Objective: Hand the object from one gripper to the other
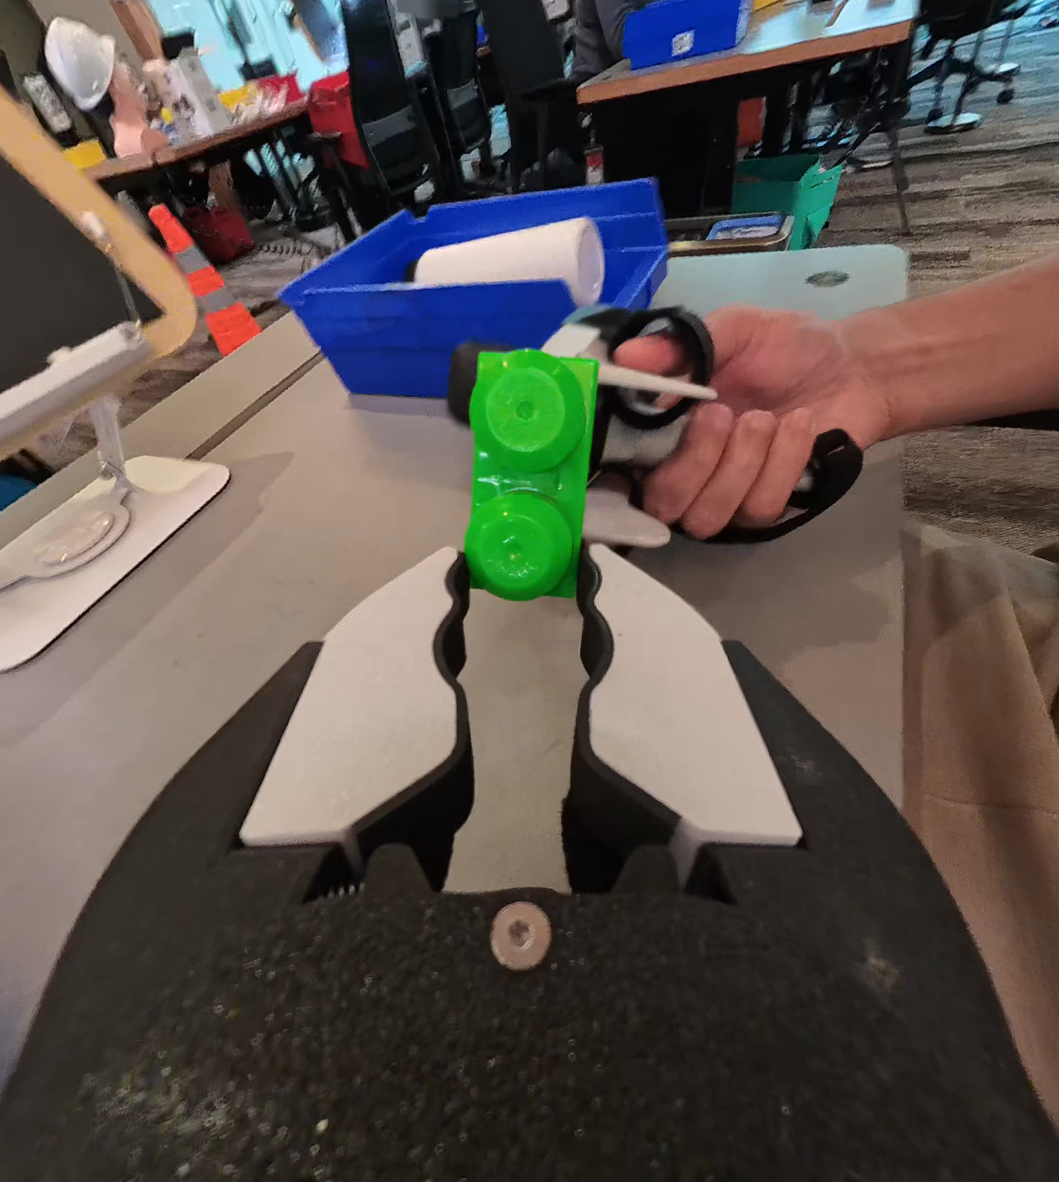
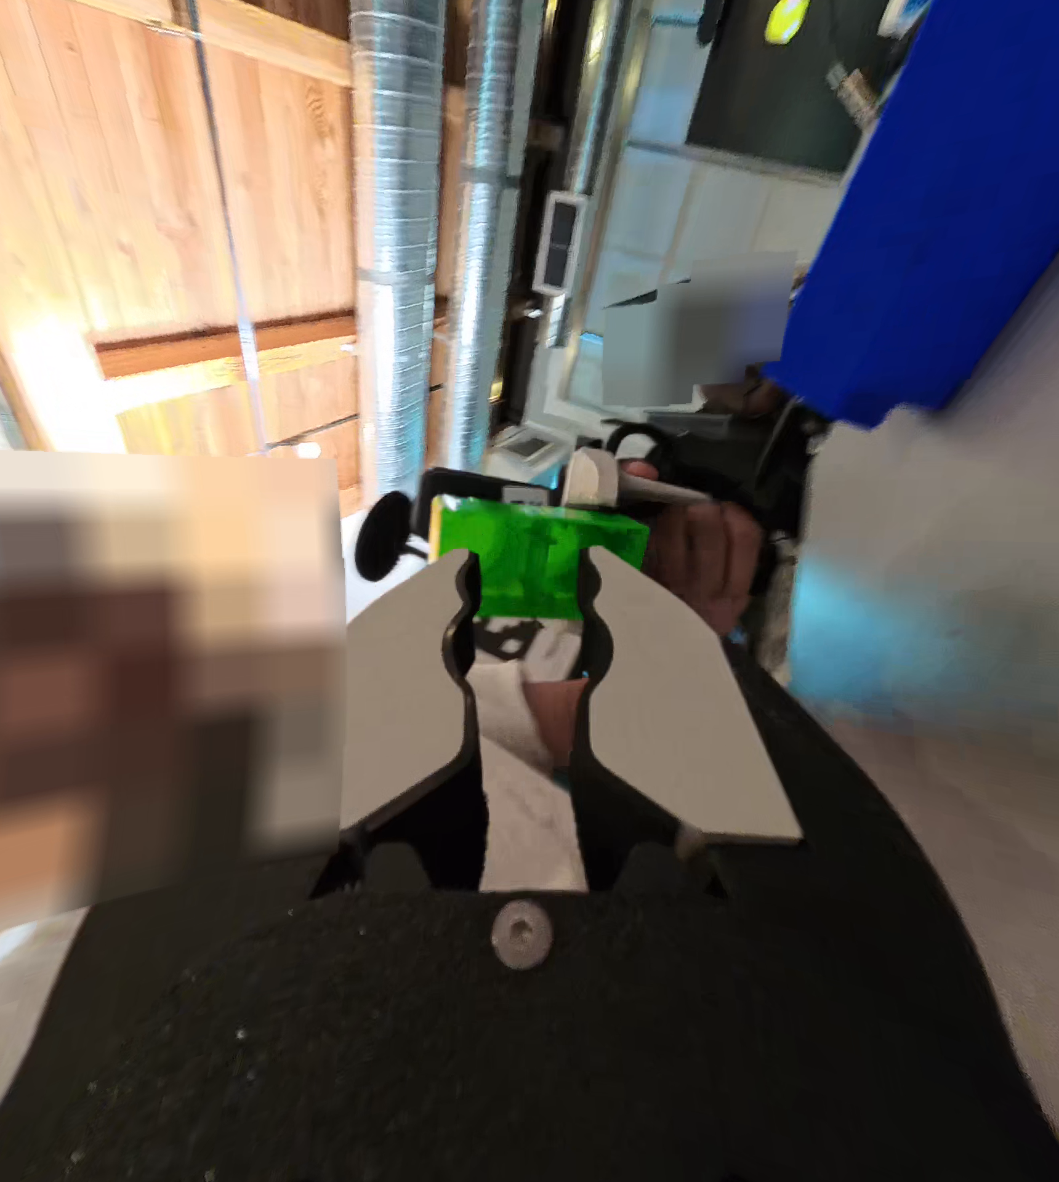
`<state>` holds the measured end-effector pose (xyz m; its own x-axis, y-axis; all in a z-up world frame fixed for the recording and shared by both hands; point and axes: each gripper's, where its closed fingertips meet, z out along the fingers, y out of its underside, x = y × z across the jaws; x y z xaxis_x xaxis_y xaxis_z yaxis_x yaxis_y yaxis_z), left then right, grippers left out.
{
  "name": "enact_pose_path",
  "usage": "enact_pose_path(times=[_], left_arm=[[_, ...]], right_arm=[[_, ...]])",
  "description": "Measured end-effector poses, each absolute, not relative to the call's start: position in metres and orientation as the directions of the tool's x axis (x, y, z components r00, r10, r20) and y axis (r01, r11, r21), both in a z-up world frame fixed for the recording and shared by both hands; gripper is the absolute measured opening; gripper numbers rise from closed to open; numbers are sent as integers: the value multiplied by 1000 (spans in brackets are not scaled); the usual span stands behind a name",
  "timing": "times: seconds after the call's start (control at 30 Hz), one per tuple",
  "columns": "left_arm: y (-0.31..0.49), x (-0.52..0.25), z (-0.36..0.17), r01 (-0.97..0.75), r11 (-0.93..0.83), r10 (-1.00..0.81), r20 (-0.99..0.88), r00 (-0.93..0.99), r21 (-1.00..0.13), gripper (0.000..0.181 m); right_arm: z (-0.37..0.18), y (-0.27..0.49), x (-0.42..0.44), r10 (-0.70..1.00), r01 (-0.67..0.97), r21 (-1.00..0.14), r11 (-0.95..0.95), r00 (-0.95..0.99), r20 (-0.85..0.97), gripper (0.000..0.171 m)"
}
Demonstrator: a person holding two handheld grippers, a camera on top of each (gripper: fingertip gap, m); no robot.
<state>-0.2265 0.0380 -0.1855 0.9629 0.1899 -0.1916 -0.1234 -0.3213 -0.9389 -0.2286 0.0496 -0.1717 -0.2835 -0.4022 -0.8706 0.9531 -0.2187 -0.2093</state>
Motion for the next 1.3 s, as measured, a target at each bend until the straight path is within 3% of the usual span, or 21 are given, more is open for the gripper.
enact_pose_path(times=[0.03,0.17,0.3,0.37,0.43,0.53,0.57,0.67,0.87,1.0,1.2,1.3], left_arm=[[33,-234,-188,-99,-342,218,-181,959,-935,32],[11,-269,-209,-31,-472,336,-213,918,-881,32],[4,-279,-233,-87,-656,311,-374,874,-750,32],[11,-269,-239,-79,-672,271,-344,899,-736,32],[17,-254,-243,-63,-676,215,-279,936,-734,32],[18,-241,-252,-120,-732,120,-301,946,-671,32],[18,-239,-255,-152,-752,94,-333,938,-642,32],[20,-231,-260,-199,-776,45,-367,929,-599,32],[26,-218,-261,-209,-769,8,-336,942,-604,32],[28,-224,-260,-211,-741,39,-355,934,-637,32],[27,-234,-233,-67,-584,152,-190,970,-809,46],[29,-232,-222,-11,-497,146,-96,985,-867,48]], right_arm=[[-175,54,-235,-329,930,-259,-262,-338,-882,29],[-195,73,-261,111,765,-548,-338,-546,-831,42],[-201,81,-270,498,477,-865,-152,-719,-484,50],[-201,72,-261,545,248,-966,78,-822,-167,50],[-208,60,-246,475,41,-961,275,-874,98,53],[-218,49,-227,366,-103,-921,376,-897,249,47],[-219,47,-221,332,-108,-923,368,-912,239,39],[-221,45,-215,291,-90,-922,377,-933,210,36],[-239,44,-213,246,-180,-851,493,-910,335,28],[-238,48,-219,276,-132,-851,509,-911,306,28],[-217,66,-235,364,202,-945,259,-926,-98,28],[-190,73,-238,239,457,-889,-23,-861,-448,28]])
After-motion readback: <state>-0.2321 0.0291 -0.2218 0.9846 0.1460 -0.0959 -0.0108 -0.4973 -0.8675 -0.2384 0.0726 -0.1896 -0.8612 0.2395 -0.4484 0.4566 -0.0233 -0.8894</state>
